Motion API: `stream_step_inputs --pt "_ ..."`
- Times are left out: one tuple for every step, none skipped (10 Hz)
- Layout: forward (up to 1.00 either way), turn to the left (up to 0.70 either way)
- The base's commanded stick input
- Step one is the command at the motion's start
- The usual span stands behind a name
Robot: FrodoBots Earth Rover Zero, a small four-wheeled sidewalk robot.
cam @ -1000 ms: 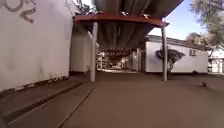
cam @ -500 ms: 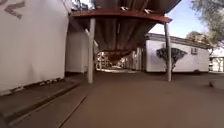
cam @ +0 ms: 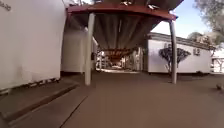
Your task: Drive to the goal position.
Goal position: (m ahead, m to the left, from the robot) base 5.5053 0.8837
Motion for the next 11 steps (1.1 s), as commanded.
stream_step_inputs --pt "0.7 0.0" --pt "0.7 0.0" --pt "0.7 0.0" --pt "0.7 0.0" --pt "0.7 0.0" --pt "0.7 0.0" --pt "0.7 0.0" --pt "0.7 0.0" --pt "0.7 0.0" --pt "0.7 0.0" --pt "0.7 0.0"
